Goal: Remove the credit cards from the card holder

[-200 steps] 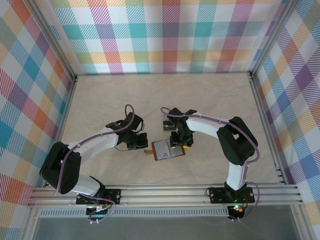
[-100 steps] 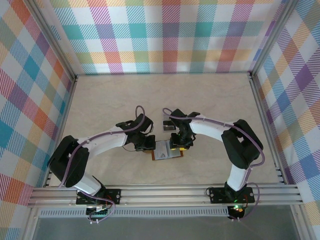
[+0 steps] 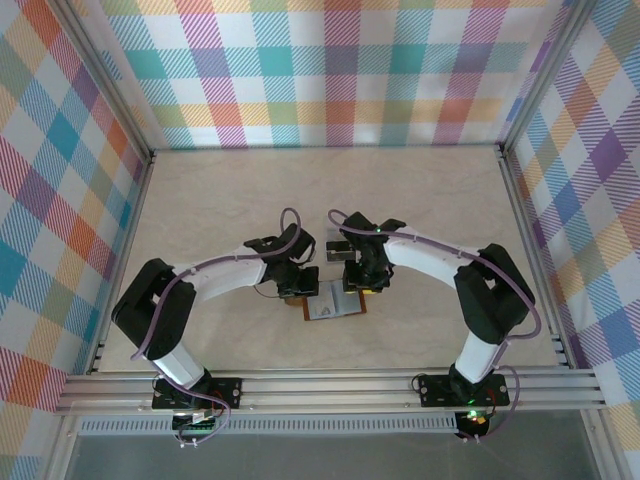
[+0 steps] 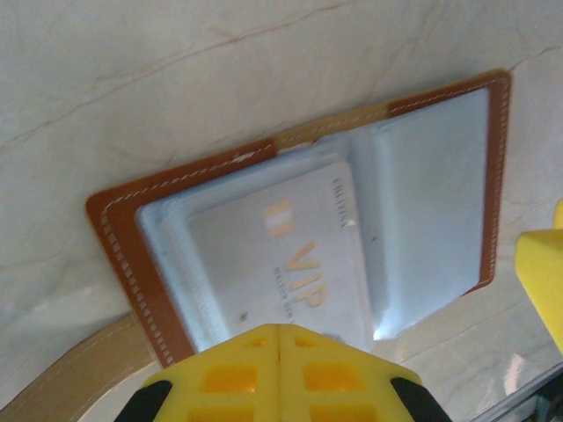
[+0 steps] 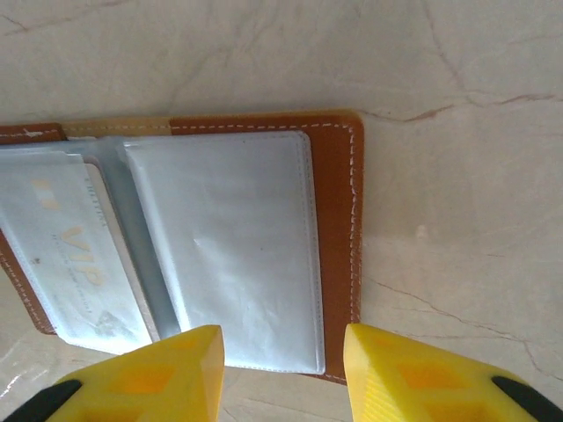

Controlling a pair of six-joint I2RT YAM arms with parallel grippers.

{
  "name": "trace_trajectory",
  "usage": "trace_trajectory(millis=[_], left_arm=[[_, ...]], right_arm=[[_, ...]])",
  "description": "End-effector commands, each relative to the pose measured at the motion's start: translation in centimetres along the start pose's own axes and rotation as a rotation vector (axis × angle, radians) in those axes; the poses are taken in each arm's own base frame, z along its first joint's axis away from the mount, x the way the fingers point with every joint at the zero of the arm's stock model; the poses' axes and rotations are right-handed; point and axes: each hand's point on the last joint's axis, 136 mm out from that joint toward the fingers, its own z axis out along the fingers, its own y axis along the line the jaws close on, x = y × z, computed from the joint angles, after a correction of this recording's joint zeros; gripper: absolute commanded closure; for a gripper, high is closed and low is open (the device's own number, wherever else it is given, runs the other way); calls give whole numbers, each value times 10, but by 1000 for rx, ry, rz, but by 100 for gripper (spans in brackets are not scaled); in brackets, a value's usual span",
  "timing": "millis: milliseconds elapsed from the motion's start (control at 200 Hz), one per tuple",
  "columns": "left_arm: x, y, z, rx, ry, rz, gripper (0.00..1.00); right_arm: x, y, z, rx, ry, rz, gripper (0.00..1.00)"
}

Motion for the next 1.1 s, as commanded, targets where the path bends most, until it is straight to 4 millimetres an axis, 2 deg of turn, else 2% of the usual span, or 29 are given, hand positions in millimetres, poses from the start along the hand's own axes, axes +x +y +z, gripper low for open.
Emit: trace_trajectory(millis=[0,155,330,455,630,1095], left_arm=[[-2,-12,7,35,21,18,94],[0,-9,16,22,39,19,96],[6,9,19,-48,37,19,99],[14,21,19,-81,45,21,100],[19,27,18,-92,44,32,100],[17,26,19,-96,47,30,100]], right_arm=[[-1,13,-14,-61,-16,-6,59],[-2,55,-14,-308,-3,12,63],[-4,73,3,-416,33,42,73],[-3,75,15,-439,59,58,77],[-1,81,24,-475,91,59,78],[2,64,47,-386,116,64,78]])
